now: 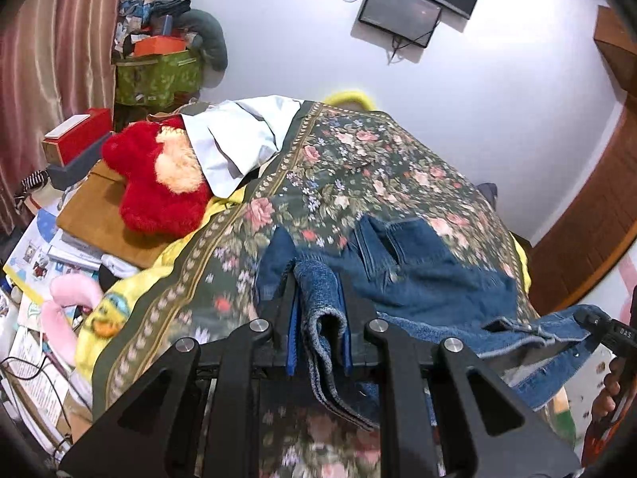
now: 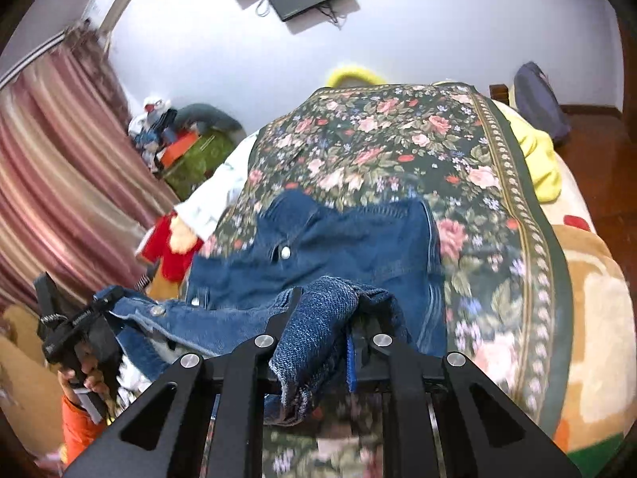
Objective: Fold large clothes
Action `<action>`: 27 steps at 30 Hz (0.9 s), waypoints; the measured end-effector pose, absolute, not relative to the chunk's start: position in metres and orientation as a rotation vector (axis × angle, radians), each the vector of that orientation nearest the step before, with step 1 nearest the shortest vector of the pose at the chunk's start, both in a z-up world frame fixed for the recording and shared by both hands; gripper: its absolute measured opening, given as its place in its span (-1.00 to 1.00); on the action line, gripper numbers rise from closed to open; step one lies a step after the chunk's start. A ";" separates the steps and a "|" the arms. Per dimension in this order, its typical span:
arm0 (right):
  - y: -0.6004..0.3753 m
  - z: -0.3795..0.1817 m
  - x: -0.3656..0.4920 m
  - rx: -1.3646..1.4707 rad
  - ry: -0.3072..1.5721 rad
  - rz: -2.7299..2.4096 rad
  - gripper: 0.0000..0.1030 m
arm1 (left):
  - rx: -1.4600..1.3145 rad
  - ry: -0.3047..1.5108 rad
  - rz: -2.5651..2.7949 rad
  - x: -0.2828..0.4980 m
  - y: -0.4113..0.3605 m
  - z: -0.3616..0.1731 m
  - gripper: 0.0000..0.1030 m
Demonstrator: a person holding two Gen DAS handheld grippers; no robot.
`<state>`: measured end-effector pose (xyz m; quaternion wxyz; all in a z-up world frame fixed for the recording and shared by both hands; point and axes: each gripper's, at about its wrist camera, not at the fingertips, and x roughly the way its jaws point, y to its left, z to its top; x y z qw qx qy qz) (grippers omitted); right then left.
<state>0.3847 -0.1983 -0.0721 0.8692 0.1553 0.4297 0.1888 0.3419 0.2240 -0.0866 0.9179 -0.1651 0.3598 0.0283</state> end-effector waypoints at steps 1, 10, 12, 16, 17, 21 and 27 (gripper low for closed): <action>-0.196 -0.073 0.397 0.326 0.901 0.391 -0.74 | -0.332 0.745 0.066 0.351 0.224 -0.089 -0.68; -0.167 -0.098 0.483 0.239 0.919 0.352 -0.74 | -0.350 0.849 0.133 0.433 0.239 -0.137 -0.68; -0.163 -0.110 0.500 0.230 0.936 0.342 -0.74 | -0.360 0.875 0.145 0.449 0.243 -0.152 -0.68; -0.162 -0.144 0.537 0.239 0.995 0.313 -0.73 | -0.381 0.943 0.173 0.479 0.248 -0.187 -0.66; -0.162 -0.154 0.545 0.234 1.009 0.308 -0.73 | -0.373 0.958 0.185 0.484 0.248 -0.196 -0.64; -0.165 -0.186 0.563 0.213 1.058 0.312 -0.73 | -0.275 0.991 0.218 0.498 0.240 -0.221 -0.58; -0.193 -0.199 0.568 0.367 1.100 0.390 -0.72 | -0.148 1.001 0.243 0.502 0.224 -0.226 -0.54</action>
